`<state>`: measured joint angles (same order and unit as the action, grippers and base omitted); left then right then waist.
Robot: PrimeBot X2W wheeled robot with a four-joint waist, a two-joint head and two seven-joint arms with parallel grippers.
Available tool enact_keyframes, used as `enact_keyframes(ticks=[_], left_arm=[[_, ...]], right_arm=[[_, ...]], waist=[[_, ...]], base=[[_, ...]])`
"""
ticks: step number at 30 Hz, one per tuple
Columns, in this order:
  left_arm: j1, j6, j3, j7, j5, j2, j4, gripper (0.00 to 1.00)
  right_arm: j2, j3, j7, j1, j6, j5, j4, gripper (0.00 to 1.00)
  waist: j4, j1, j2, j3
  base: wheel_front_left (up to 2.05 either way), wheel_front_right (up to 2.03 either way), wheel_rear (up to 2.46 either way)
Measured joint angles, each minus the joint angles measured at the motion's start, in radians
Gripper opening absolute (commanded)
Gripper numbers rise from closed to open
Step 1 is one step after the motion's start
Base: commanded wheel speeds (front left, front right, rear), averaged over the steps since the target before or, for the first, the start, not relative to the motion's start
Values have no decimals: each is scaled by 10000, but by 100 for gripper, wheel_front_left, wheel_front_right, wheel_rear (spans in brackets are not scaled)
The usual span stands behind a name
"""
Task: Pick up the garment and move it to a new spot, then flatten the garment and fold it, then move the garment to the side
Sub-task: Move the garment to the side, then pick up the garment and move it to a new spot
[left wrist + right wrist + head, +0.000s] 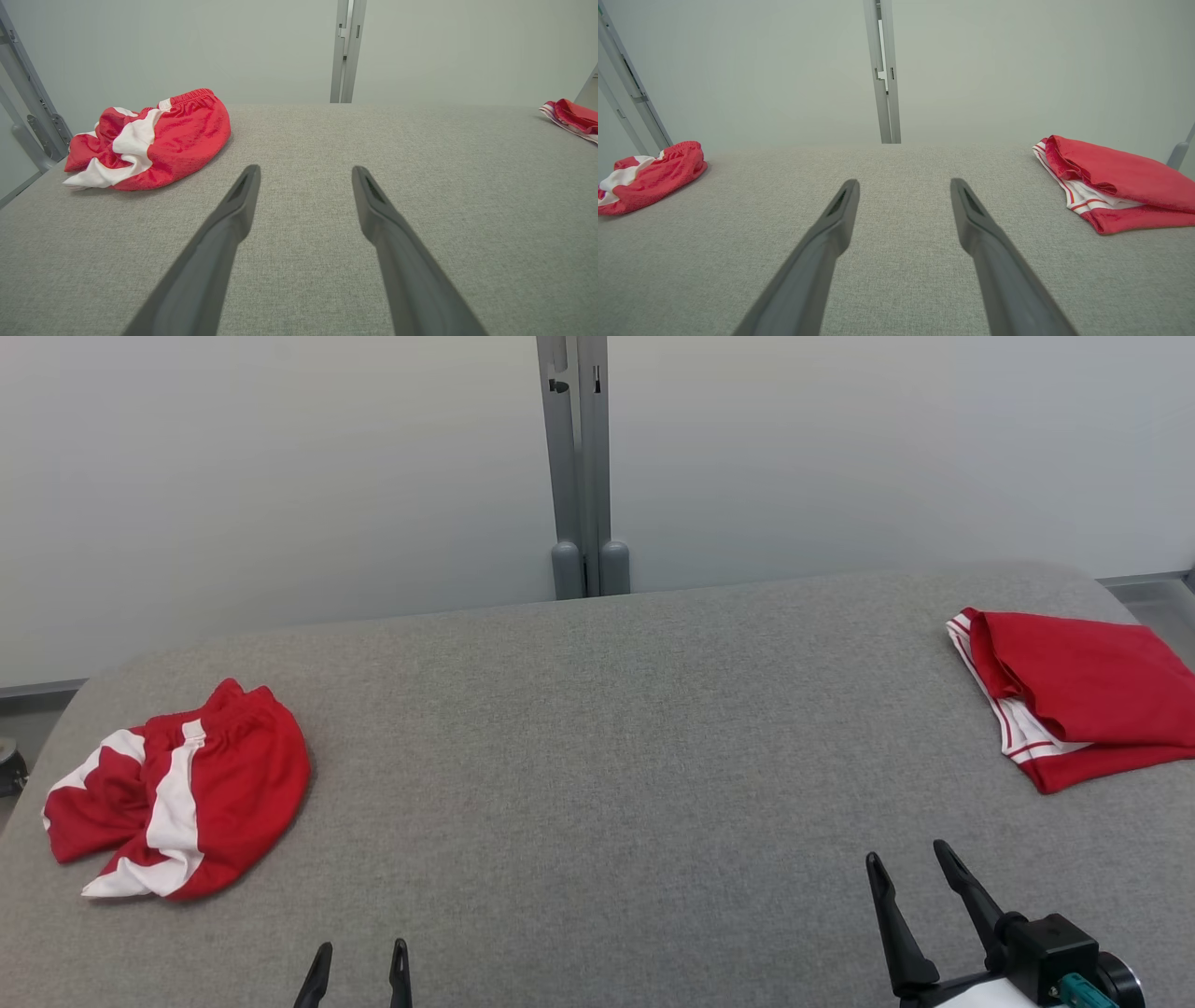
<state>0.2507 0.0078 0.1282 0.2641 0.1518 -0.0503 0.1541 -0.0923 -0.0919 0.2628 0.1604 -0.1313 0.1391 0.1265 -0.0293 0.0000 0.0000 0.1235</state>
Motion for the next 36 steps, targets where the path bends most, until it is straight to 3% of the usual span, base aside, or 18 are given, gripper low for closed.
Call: enact_keyframes(ticks=[21, 36], left_arm=[[-115, -29, -36, 0, -88, 2, -167, 100], [-207, 15, -366, 0, -226, 4, -401, 100]], right_arm=[[42, 23, 0, 53, 0, -69, -117, 100], [155, -278, 0, 0, 0, -17, -44, 100]], waist=[[399, 0, 0, -249], [2074, 0, 0, -511]], base=[[0, 0, 0], [0, 0, 0]])
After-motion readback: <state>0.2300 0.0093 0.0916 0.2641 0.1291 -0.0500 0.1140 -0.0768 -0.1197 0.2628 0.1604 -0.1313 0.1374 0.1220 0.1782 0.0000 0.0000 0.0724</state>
